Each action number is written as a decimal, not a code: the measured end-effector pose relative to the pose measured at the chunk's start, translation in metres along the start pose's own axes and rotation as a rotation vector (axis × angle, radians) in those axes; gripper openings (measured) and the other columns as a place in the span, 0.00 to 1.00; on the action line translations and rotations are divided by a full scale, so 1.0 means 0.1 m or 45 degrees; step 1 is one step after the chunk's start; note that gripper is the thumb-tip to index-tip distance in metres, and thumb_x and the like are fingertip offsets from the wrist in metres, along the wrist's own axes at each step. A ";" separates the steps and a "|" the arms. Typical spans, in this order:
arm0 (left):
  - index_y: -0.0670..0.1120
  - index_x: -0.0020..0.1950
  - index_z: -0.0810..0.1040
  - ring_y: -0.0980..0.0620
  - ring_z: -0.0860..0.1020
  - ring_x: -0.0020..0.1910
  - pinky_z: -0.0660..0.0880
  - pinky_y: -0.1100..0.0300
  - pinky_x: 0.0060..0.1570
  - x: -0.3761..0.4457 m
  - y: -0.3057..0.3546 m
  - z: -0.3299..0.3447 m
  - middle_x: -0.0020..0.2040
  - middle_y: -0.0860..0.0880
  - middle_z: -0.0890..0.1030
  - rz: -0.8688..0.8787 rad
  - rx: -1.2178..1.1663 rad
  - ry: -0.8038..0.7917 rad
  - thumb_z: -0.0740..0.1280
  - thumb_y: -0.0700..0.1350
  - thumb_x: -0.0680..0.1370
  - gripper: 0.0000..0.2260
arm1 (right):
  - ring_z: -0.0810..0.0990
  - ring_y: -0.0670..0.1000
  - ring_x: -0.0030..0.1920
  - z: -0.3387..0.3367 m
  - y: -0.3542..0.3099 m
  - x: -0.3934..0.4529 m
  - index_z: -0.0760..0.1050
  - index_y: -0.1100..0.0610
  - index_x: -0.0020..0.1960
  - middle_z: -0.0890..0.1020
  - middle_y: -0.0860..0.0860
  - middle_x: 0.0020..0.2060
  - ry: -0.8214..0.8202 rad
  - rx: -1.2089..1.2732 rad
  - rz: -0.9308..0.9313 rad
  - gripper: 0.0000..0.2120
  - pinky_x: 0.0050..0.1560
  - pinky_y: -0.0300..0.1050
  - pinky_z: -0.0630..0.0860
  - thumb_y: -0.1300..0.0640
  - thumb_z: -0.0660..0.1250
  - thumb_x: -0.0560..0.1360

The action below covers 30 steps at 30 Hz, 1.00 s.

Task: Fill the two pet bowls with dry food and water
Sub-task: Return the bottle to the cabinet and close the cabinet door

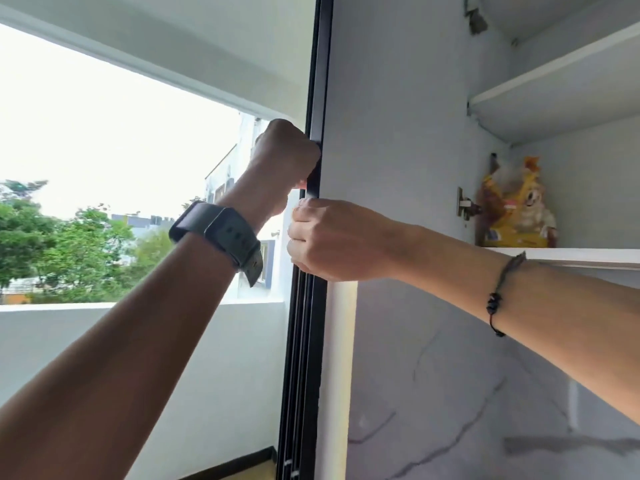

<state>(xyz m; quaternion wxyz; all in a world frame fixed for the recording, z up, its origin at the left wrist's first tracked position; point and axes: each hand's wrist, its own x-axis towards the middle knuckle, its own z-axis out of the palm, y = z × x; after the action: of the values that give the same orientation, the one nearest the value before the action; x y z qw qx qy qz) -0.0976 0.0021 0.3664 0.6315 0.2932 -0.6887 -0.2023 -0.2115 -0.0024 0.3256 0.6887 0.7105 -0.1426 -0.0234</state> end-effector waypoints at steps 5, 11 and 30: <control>0.39 0.31 0.71 0.49 0.66 0.36 0.67 0.52 0.41 -0.14 0.07 0.15 0.35 0.44 0.66 0.162 -0.144 0.016 0.60 0.40 0.57 0.06 | 0.73 0.55 0.31 -0.17 0.03 -0.27 0.71 0.59 0.28 0.73 0.52 0.25 0.127 -0.010 0.018 0.13 0.39 0.48 0.76 0.65 0.65 0.71; 0.36 0.38 0.75 0.41 0.74 0.34 0.73 0.51 0.33 -0.56 0.51 0.75 0.33 0.41 0.77 0.708 -0.119 -0.032 0.64 0.41 0.71 0.07 | 0.75 0.55 0.35 -0.87 0.07 -1.17 0.77 0.63 0.35 0.78 0.55 0.30 0.096 -0.033 0.084 0.14 0.48 0.48 0.71 0.64 0.59 0.77; 0.38 0.75 0.36 0.41 0.34 0.75 0.36 0.51 0.72 -1.32 1.78 3.68 0.76 0.39 0.35 0.858 -0.261 -0.453 0.56 0.35 0.73 0.37 | 0.74 0.55 0.57 -1.95 0.27 -3.99 0.77 0.63 0.58 0.83 0.57 0.52 -0.854 -0.362 0.328 0.15 0.64 0.49 0.68 0.65 0.58 0.75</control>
<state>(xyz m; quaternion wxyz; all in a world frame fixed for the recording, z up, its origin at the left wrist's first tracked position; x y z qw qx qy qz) -0.4834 0.1885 0.3381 0.5595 -0.0535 -0.8212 -0.0989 -0.5542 0.2802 0.2967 0.6927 0.5371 -0.4435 -0.1873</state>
